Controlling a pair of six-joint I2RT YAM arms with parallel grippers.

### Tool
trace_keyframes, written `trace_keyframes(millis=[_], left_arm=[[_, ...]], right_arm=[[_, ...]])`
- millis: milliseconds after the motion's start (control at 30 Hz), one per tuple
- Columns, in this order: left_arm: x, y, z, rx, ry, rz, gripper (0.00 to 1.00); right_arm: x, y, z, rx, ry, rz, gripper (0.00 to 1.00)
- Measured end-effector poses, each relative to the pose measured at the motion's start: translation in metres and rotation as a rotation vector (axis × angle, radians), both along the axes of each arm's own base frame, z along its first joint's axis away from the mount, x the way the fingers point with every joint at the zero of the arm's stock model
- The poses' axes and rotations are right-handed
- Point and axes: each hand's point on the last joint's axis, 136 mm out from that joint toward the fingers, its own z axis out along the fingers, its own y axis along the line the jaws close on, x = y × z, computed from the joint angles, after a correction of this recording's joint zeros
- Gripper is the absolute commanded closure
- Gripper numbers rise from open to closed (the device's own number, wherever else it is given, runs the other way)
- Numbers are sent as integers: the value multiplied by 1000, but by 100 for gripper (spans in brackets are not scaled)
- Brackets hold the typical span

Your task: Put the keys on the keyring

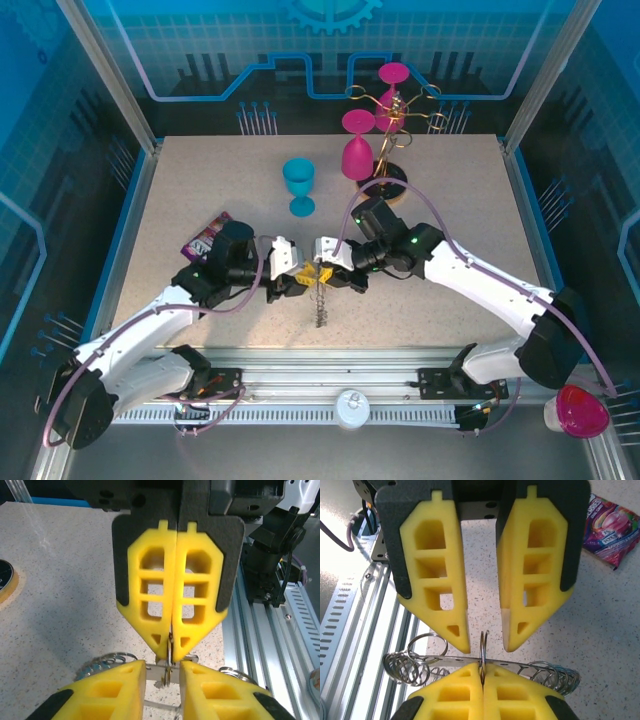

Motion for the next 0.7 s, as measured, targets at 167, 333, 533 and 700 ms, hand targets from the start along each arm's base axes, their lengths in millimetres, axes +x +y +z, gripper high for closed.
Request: trace_keyframes(millis=[167,333,533,700], left_arm=[[0,-2,1,7,-3,-15,91],[-2,-2,1,13,-5,-32,100],[0,-3,7,-12,-34,-29,100],[3,-3,-3,-89,-29,20,100]], right_arm=[[1,4,-2,-29,-7,8,100],[1,3,-1,-35,-4,1,100],[1,2,6,23,26,-57,66],[-3,-11,7,151,25,-120,62]])
